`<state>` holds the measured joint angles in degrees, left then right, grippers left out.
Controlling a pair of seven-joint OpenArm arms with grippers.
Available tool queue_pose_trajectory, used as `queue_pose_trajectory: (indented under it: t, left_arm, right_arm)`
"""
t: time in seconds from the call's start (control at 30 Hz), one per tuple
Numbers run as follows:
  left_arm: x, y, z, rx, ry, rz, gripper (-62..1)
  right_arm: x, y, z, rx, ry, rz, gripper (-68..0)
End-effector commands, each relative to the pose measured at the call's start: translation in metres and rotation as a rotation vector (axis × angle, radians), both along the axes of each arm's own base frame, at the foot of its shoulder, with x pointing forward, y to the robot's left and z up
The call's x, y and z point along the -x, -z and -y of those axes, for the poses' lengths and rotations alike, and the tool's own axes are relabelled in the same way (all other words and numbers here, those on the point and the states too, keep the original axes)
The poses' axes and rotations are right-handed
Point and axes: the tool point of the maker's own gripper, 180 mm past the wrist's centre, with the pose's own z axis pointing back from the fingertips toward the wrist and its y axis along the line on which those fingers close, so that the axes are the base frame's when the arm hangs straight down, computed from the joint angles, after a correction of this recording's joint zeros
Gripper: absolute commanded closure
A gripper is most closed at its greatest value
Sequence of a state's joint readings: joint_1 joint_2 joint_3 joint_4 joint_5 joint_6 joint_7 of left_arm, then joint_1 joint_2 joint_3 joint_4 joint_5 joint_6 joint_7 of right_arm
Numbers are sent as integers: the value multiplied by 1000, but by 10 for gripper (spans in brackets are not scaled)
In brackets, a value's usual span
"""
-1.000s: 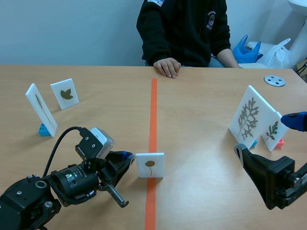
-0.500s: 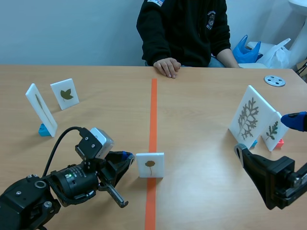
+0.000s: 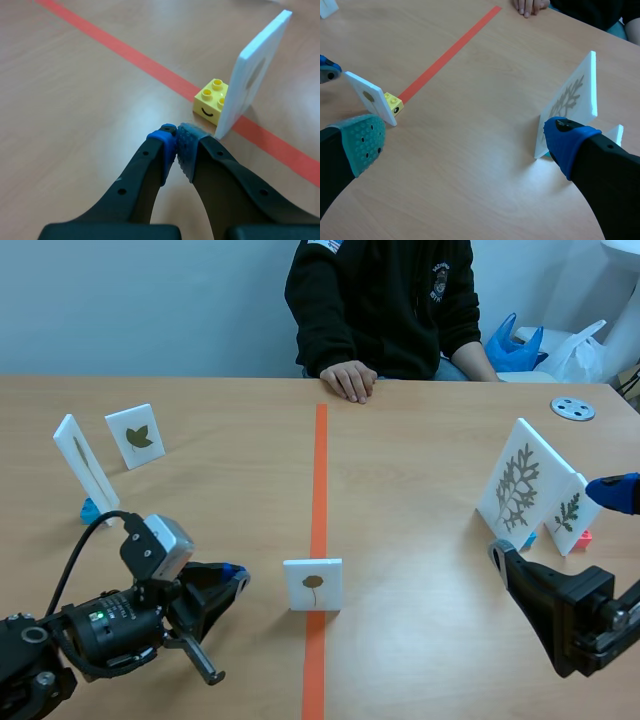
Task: Sort the leaf by its shape. The table is split by an orange tape line. A compound leaf with several leaflets goes to the left side, a simple leaf with one blade goes to the right side. Return to the home posture when a red brick is placed on the table.
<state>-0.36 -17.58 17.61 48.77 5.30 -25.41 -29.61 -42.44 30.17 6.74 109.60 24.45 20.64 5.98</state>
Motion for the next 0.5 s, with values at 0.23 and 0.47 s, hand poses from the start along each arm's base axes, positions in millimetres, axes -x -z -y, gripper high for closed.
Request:
queue_pose_trajectory:
  t: [0.23,0.47]
  left_arm:
    - [18,-29,-18,32,10,45,-42]
    - [40,-47,-26,29,36,57,-42]
  right_arm:
    - [-5,-12,-2,-4,-10,41,-679]
    - [-5,-12,-2,-4,-10,41,-679]
